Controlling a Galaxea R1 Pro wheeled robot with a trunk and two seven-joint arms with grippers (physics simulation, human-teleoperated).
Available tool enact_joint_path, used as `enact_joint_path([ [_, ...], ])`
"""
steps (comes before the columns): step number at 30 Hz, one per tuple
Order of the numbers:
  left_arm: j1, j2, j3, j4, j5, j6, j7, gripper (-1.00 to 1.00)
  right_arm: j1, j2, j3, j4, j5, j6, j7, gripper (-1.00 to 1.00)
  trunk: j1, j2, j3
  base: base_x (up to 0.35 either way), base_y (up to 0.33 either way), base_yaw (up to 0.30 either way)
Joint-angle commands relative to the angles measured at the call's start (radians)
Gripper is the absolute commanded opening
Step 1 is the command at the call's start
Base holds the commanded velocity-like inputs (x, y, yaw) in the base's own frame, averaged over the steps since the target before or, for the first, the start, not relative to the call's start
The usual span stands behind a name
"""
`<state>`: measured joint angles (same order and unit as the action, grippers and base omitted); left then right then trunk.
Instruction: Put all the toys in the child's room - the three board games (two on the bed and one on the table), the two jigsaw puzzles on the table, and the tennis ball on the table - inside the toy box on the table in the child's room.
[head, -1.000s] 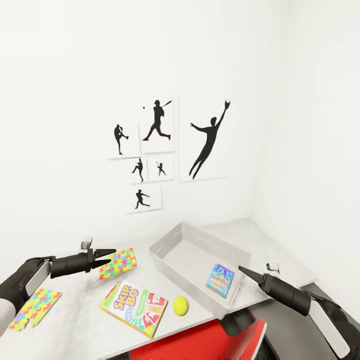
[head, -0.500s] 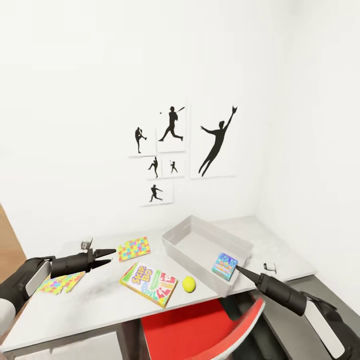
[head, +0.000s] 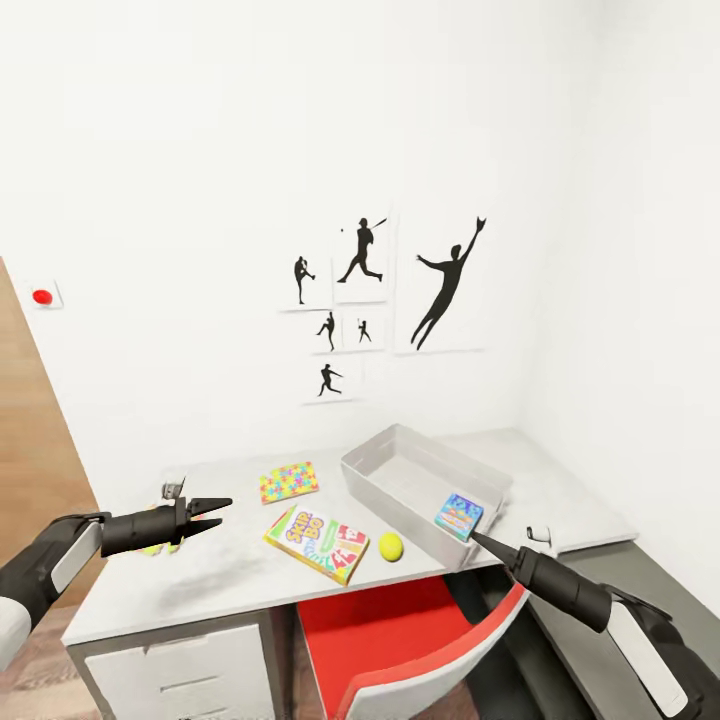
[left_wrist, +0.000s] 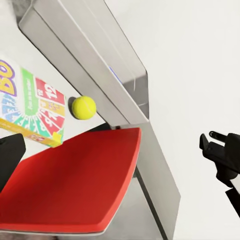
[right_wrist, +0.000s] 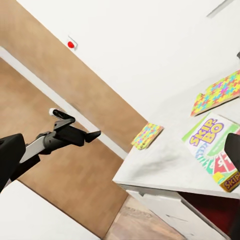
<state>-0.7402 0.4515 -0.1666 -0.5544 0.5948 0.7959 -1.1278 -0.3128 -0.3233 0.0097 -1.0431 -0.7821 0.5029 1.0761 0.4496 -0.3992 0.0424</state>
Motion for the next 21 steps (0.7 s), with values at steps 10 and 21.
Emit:
enact_joint_path([
  [10,-0.001,0.001,-0.005,0.001,0.007,0.008,-0.001,1.0,0.0,0.001,0.002,0.004,-0.007,0.007,-0.003,1.0,0.0,-0.001,0.003,-0.07,0.039,0.206],
  [21,-0.001,0.001,-0.007,0.001,0.007,0.008,0.0,1.0,0.0,0.001,0.003,0.005,-0.006,0.006,-0.006,1.0,0.0,-0.001,0.007,-0.161,0.111,0.274],
])
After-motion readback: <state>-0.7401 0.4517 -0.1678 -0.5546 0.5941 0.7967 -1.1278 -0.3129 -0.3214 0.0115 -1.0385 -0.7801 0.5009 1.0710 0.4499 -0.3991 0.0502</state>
